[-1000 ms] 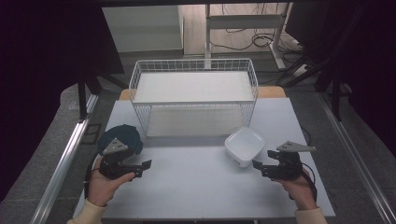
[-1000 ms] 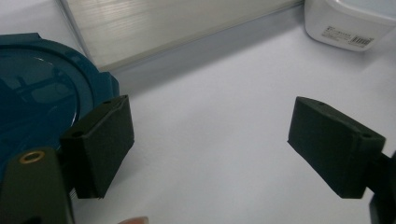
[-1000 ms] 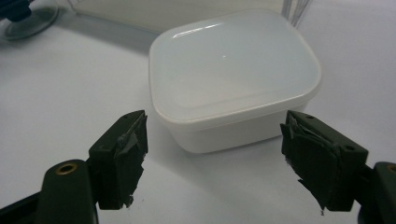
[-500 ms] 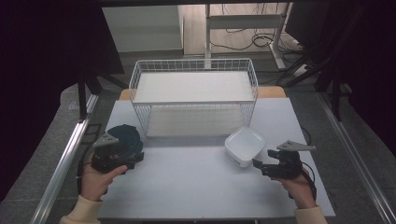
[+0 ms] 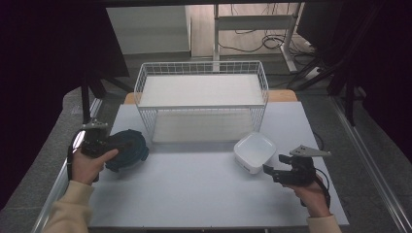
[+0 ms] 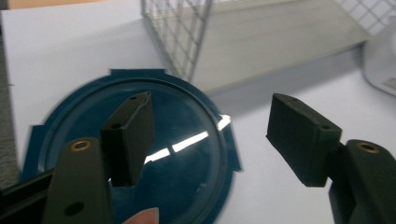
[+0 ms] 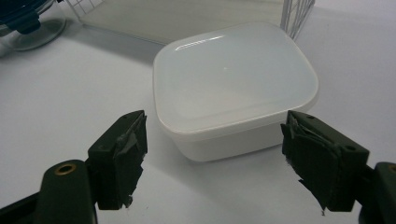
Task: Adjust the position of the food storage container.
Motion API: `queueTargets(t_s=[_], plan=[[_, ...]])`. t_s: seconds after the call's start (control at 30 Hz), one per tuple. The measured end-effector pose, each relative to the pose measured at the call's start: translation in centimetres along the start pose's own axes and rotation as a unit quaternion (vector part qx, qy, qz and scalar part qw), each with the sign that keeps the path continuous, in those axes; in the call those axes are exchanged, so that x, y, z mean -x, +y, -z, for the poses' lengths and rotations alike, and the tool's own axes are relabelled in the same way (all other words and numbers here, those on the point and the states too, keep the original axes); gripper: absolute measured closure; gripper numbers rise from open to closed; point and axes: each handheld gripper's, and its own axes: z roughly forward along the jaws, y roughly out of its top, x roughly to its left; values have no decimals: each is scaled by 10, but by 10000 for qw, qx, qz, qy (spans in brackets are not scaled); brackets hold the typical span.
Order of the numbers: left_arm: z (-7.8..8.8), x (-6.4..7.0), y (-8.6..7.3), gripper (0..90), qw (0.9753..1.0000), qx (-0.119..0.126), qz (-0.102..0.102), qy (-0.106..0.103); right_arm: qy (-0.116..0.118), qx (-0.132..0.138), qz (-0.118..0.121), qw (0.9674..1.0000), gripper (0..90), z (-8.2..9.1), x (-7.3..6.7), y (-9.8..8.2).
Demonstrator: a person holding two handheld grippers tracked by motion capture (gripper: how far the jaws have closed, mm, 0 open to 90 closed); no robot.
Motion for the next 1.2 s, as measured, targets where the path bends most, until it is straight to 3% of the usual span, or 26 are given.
queueTargets(t_s=[0.33, 0.47, 0.63, 0.87, 1.07, 1.1, 1.2], plan=[[-11, -22, 15, 395, 9999, -112, 91, 86, -28, -36, -20, 10000, 214, -1, 1, -1], [-16, -32, 19, 431, 9997, -132, 187, -16, -29, -27, -41, 10000, 210, -2, 2, -1], [-24, -42, 24, 481, 9995, -220, 200, 142, -44, -41, -27, 10000, 208, -2, 2, -2], [-28, -57, 31, 649, 9987, -229, 342, 292, -99, -28, -44, 9999, 199, -1, 3, -2], [-32, -72, 35, 807, 9977, -353, 348, 460, -103, -34, -43, 9999, 197, -2, 3, -2], [-34, -76, 37, 831, 9970, -417, 276, 585, -106, -35, -43, 9999, 196, -2, 3, -2], [-36, -79, 38, 866, 9962, -444, 298, 685, -120, -38, -46, 9999, 195, -2, 4, -3]])
